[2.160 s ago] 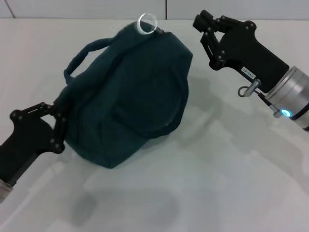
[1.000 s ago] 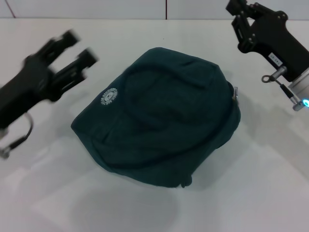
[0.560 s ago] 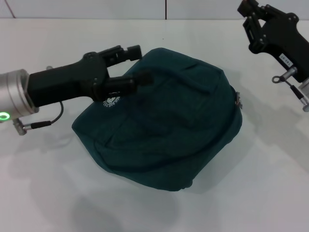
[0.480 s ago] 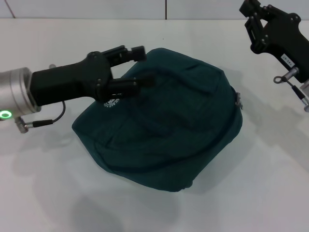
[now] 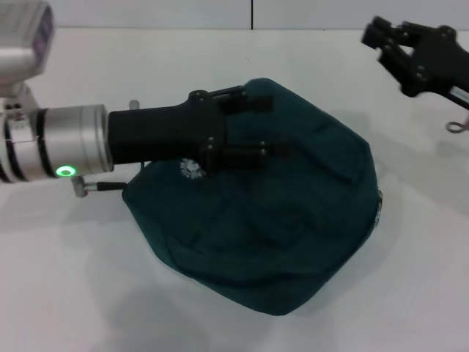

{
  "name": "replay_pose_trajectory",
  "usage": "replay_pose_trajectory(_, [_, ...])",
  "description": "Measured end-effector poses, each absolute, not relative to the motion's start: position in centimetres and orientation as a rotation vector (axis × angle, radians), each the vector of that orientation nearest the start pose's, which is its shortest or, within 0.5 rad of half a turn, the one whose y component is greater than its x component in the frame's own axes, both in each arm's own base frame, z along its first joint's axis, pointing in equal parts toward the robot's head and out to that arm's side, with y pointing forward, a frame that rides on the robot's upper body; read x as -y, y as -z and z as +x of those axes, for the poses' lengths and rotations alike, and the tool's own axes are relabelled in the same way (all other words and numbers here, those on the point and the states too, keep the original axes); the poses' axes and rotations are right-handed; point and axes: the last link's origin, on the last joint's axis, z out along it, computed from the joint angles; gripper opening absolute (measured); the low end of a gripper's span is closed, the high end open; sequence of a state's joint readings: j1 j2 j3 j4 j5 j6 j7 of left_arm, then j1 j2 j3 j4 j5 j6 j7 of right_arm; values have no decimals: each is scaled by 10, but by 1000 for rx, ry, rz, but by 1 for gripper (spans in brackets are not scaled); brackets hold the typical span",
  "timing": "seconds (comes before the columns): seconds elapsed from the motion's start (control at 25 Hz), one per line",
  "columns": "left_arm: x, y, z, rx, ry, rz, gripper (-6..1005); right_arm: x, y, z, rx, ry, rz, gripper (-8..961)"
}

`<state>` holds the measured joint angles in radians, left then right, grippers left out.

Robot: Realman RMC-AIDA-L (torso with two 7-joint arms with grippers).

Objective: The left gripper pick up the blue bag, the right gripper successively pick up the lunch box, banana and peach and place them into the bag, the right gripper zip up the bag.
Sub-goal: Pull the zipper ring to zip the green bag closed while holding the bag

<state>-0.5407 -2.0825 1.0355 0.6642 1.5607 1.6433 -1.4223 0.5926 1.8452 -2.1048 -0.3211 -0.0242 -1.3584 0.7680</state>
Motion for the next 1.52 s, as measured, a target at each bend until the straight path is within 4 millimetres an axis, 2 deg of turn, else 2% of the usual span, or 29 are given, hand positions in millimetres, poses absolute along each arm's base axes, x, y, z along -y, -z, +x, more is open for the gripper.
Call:
replay_pose_trajectory(0.2, [-340, 28, -204, 580, 939, -2795, 885, -361, -28, 243, -334, -1150, -2336, 101])
replay_pose_trajectory(0.44, [-344, 33, -213, 611, 871, -2762, 885, -352, -29, 245, -325, -1070, -2555, 275])
replay_pose_trajectory(0.68, [-350, 34, -223, 588, 815, -2701, 885, -354, -16, 233, -321, -1019, -2691, 312])
replay_pose_trajectory(0.92, [-353, 32, -227, 561, 797, -2666, 885, -373, 3, 210, -471, -966, -2751, 331])
replay_pose_trajectory(1.08, [-357, 25, -232, 543, 802, -2615, 885, -371, 8, 202, -421, -919, -2839, 387])
replay_pose_trajectory(1.16, [-360, 20, -236, 534, 796, -2586, 885, -372, 4, 203, -412, -926, -2828, 396])
replay_pose_trajectory(1.4, [-371, 13, -247, 524, 713, -2504, 885, -373, -37, 224, -401, -1107, -2577, 422])
replay_pose_trajectory(1.52, [-378, 12, -252, 529, 663, -2466, 884, -371, -46, 235, -400, -1105, -2523, 420])
